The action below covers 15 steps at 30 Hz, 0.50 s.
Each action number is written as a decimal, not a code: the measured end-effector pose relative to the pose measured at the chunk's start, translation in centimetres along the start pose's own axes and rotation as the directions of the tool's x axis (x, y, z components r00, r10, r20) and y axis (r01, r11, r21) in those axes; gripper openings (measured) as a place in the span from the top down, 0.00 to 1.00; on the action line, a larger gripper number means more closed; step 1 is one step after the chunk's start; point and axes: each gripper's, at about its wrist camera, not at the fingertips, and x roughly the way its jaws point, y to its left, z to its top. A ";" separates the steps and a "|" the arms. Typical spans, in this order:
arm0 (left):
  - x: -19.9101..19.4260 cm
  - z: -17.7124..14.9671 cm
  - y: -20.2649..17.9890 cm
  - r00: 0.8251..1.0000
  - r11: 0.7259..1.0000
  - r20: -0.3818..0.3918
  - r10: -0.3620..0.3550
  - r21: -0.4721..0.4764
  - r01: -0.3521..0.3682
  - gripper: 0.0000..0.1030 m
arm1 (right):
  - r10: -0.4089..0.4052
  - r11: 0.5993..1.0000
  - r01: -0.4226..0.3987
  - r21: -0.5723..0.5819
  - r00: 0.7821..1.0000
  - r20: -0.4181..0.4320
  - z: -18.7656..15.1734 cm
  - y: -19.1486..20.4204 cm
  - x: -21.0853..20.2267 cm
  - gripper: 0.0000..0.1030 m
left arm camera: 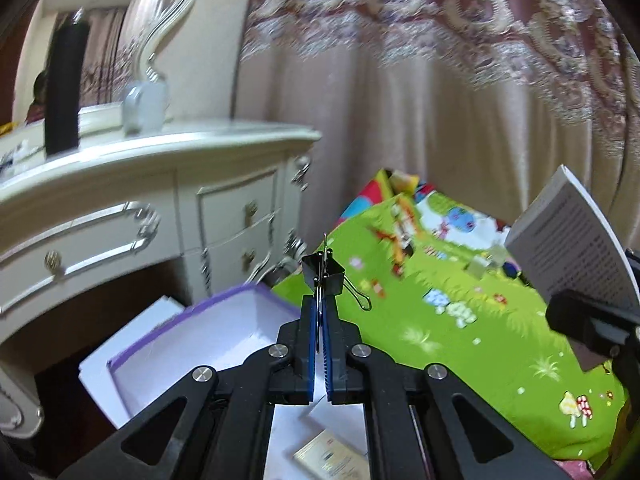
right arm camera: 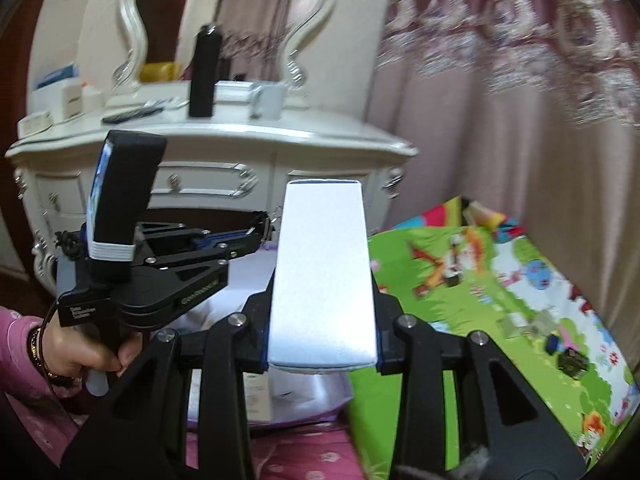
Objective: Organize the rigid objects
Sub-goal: 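Lower the binder clip and white box over the storage box with both tools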
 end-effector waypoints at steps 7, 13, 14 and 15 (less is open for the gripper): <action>1.9 -1.7 3.9 0.992 0.994 -0.101 0.072 -0.071 -0.079 0.97 | 0.139 0.990 -0.140 0.004 0.977 -0.163 -1.7 2.2 5.4 0.62; 3.3 -2.8 6.1 0.979 0.987 -0.170 0.113 -0.097 -0.131 0.97 | 0.214 0.976 -0.219 0.013 0.937 -0.276 -3.8 4.3 8.2 0.62; 3.6 -2.9 6.3 0.977 0.986 -0.182 0.114 -0.103 -0.134 0.97 | 0.222 0.973 -0.229 0.009 0.931 -0.288 -4.0 4.6 8.5 0.62; 3.9 -3.1 6.6 0.973 0.984 -0.197 0.119 -0.107 -0.142 0.97 | 0.234 0.970 -0.244 0.006 0.924 -0.304 -4.3 5.0 8.9 0.62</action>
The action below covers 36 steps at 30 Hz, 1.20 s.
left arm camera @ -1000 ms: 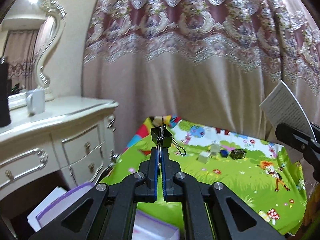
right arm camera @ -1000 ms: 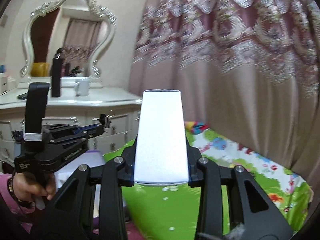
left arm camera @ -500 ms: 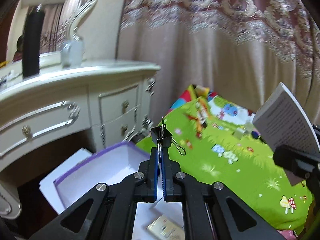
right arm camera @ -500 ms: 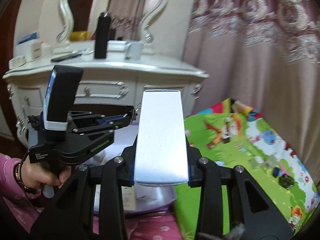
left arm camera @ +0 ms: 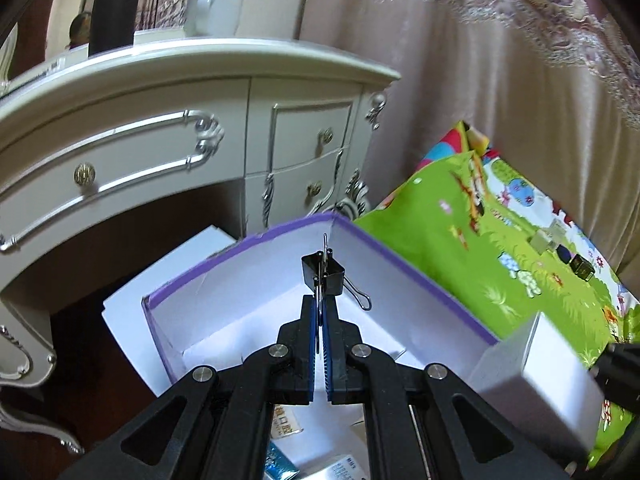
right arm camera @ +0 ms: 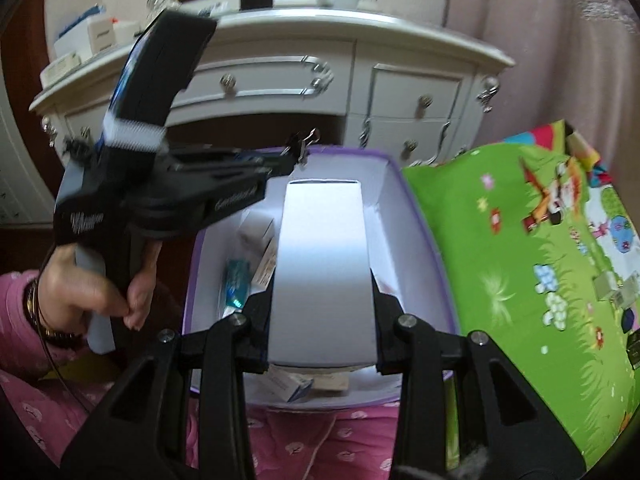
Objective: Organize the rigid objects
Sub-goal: 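Lower the binder clip and white box over the storage box with both tools, then open both tools to drop the items and move back over the mat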
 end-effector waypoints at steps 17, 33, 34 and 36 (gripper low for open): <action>0.2 1.7 -1.4 0.993 0.993 -0.010 0.121 0.003 -0.121 0.06 | 0.103 0.990 -0.104 0.100 0.995 0.019 -2.2 -3.4 -0.2 0.27; 13.1 0.6 -32.2 0.928 0.835 -0.306 -0.212 0.437 0.335 0.02 | -0.390 0.646 0.421 0.637 0.899 -0.199 -20.4 -29.5 -9.8 0.15; 14.4 0.5 -33.9 0.926 0.830 -0.313 -0.212 0.443 0.340 0.02 | -0.391 0.627 0.426 0.652 0.896 -0.209 -21.1 -30.9 -9.9 0.15; 16.4 0.5 -36.3 0.922 0.825 -0.324 -0.211 0.447 0.346 0.02 | -0.392 0.569 0.439 0.696 0.888 -0.240 -22.7 -34.2 -10.1 0.15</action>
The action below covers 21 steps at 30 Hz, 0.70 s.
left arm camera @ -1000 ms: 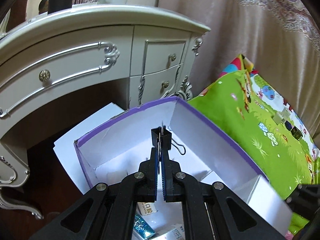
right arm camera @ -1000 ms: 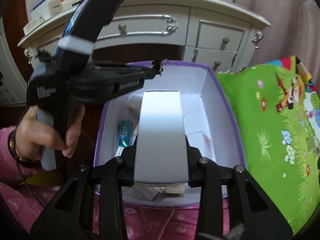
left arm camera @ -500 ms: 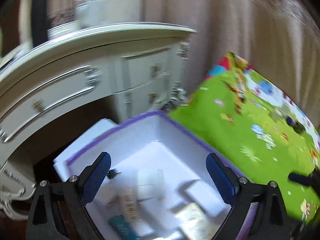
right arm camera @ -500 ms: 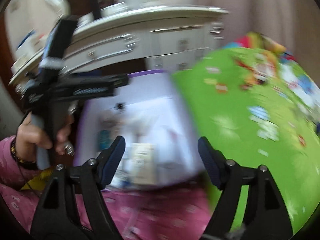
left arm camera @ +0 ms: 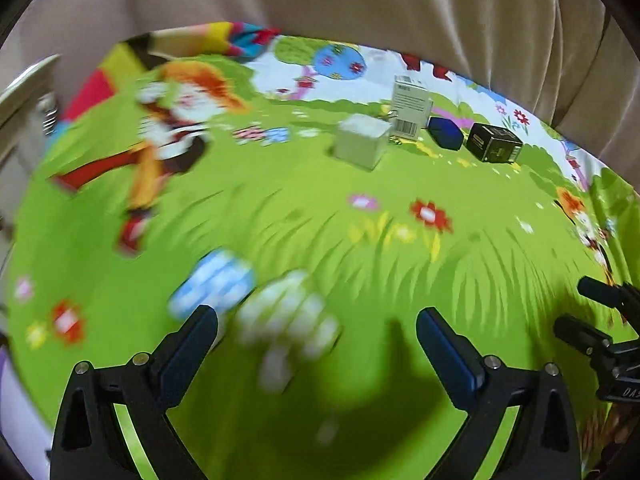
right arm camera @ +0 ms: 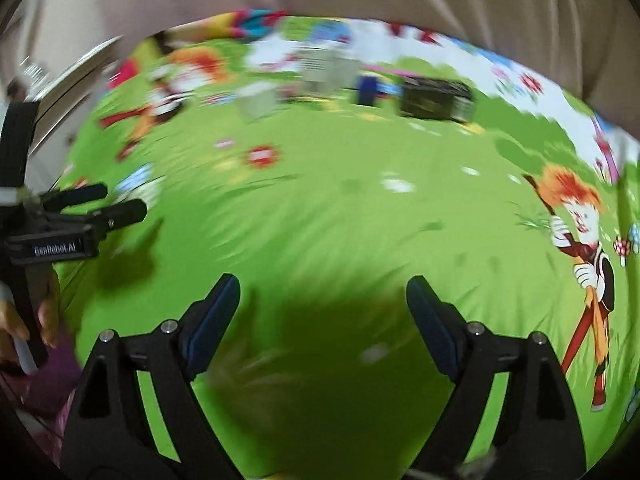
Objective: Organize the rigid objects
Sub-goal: 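Open both tools to drop the items and move back over the mat, then grasp the pink binder clip with the right tool while the left tool grasps a white cube box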
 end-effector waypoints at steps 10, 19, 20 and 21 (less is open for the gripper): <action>4.1 3.0 -1.0 1.000 0.999 0.000 0.014 0.045 -0.014 0.00 | -0.007 0.997 0.008 0.073 1.000 -0.016 4.2 -2.5 3.8 0.12; 2.7 1.2 1.3 0.998 0.997 0.001 0.067 -0.033 -0.067 0.00 | 0.261 0.925 -0.259 0.278 0.965 0.030 15.5 1.1 11.4 0.18; 2.7 1.2 1.3 0.998 0.997 0.002 0.070 -0.035 -0.069 0.00 | 0.267 0.918 -0.262 0.296 0.963 0.023 16.6 1.6 12.5 0.23; 2.8 1.3 1.3 0.997 0.997 0.004 0.074 -0.038 -0.073 0.00 | 0.260 0.919 -0.249 0.306 0.966 0.006 17.8 2.6 13.9 0.28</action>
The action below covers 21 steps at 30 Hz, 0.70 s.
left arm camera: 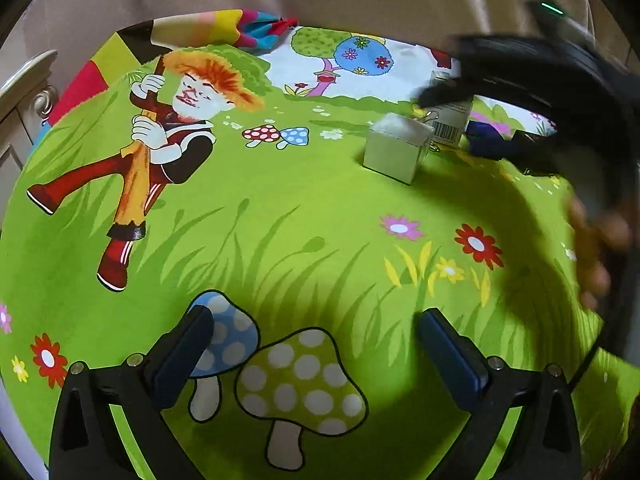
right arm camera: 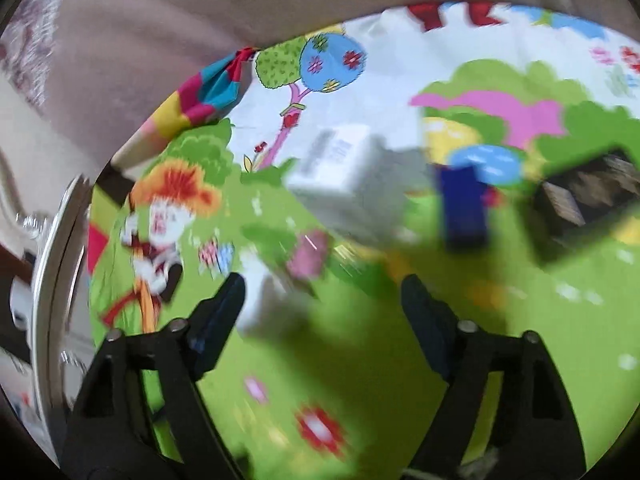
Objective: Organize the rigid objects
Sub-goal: 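Grasp the pink binder clip with the right tool while the left tool grasps a white cube box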
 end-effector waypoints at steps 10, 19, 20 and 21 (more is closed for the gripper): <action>0.0 -0.1 0.1 1.000 1.000 0.003 -0.005 -0.001 0.005 0.00 | -0.051 0.993 0.049 -0.105 0.999 -0.017 -1.2 0.8 1.0 0.76; -0.1 0.1 0.0 1.000 1.000 -0.001 0.008 -0.007 -0.008 0.00 | -0.087 0.990 0.090 -0.112 0.996 0.035 -9.0 -6.5 -10.6 0.76; 0.0 0.2 -0.1 1.000 1.000 -0.003 0.006 -0.005 -0.006 0.00 | -0.134 0.981 0.139 -0.135 0.990 0.042 -10.1 -6.9 -11.4 0.76; 0.2 0.5 -0.4 1.000 1.000 -0.007 0.002 0.002 -0.002 0.00 | -0.168 0.974 0.173 -0.147 0.985 0.048 -11.1 -7.4 -12.1 0.76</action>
